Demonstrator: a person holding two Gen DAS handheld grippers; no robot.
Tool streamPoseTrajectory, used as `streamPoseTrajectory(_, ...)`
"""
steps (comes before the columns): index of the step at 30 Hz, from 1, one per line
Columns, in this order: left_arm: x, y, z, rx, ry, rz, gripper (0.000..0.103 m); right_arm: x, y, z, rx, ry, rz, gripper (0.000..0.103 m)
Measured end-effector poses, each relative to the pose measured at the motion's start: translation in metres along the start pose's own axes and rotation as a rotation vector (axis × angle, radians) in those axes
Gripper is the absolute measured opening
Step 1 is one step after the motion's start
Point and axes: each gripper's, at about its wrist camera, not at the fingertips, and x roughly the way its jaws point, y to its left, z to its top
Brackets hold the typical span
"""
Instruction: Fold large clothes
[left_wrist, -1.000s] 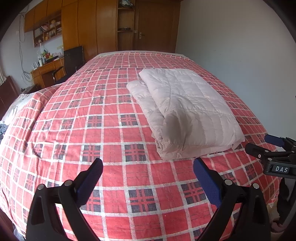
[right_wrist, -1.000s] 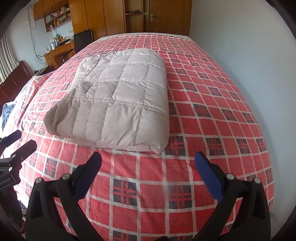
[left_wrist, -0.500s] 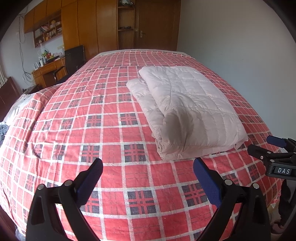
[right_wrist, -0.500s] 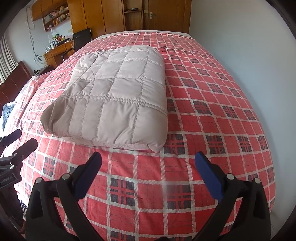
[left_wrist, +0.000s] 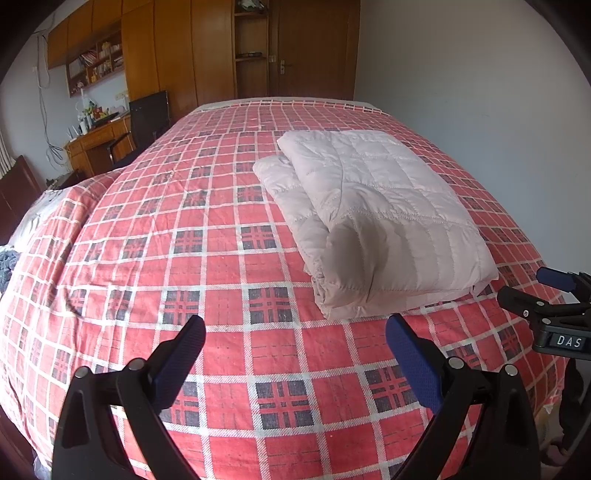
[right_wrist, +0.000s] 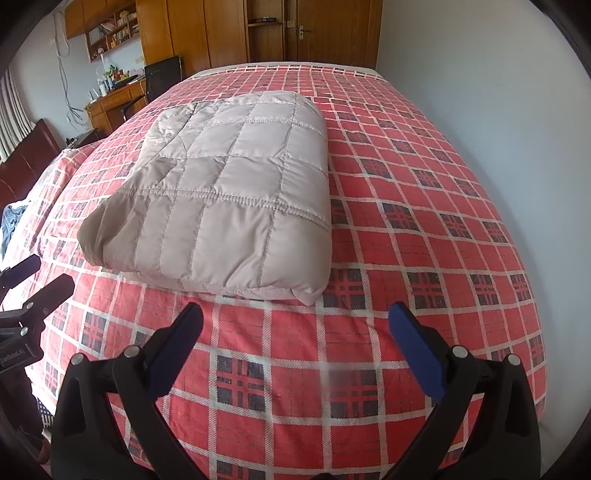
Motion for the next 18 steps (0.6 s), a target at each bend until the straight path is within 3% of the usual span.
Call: streamPoseTrajectory(18,0.0027,0.0016,0.0002,-0.003,0.008,0.002,0.098,0.0018,-0.0005,0.0029,-0.006,-0.012,-0.009,0.1)
